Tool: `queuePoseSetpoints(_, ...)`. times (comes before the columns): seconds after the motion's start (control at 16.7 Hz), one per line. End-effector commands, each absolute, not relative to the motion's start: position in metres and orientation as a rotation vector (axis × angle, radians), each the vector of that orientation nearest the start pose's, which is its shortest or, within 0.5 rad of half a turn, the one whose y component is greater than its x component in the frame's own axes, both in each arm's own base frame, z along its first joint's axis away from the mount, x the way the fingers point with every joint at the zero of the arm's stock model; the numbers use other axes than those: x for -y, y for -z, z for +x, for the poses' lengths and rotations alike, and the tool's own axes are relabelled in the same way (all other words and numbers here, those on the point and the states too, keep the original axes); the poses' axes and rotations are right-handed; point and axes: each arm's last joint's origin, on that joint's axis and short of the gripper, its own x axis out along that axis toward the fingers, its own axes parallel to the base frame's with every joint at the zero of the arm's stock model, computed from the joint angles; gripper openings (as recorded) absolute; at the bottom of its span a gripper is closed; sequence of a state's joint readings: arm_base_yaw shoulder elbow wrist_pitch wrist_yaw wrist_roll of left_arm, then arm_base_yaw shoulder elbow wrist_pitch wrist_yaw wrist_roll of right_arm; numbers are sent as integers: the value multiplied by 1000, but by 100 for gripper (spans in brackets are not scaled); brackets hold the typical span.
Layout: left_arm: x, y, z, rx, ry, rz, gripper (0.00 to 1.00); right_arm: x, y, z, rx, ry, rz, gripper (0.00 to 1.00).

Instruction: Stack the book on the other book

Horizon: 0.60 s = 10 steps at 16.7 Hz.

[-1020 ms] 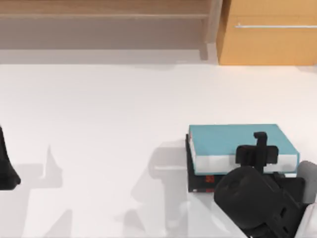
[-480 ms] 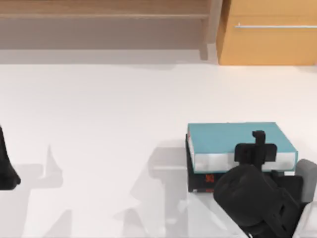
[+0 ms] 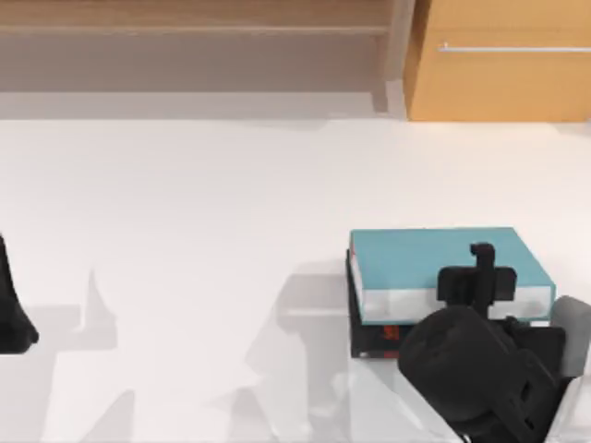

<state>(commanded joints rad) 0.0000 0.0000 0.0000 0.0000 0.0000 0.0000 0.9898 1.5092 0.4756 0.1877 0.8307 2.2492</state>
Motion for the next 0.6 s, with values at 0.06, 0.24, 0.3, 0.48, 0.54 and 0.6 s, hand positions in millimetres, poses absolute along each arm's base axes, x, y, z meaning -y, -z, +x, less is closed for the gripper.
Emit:
queuePoseSetpoints(0.06, 1, -160, 106, 0, 0, 0, 100, -192, -117, 154, -394, 429, 1520, 75)
queuePoseSetpoints(0.24, 1, -160, 106, 0, 0, 0, 100, -192, -117, 154, -394, 429, 1520, 98)
queuePoseSetpoints(0.3, 1, -160, 106, 0, 0, 0, 100, -192, -117, 154, -394, 429, 1520, 100)
queuePoseSetpoints(0.48, 1, -160, 106, 0, 0, 0, 100, -192, -117, 154, -394, 429, 1520, 100)
queuePoseSetpoints(0.54, 1, -160, 106, 0, 0, 0, 100, -192, -117, 154, -394, 429, 1520, 100)
queuePoseSetpoints(0.6, 1, -160, 106, 0, 0, 0, 100, -192, -117, 154, -394, 429, 1520, 100)
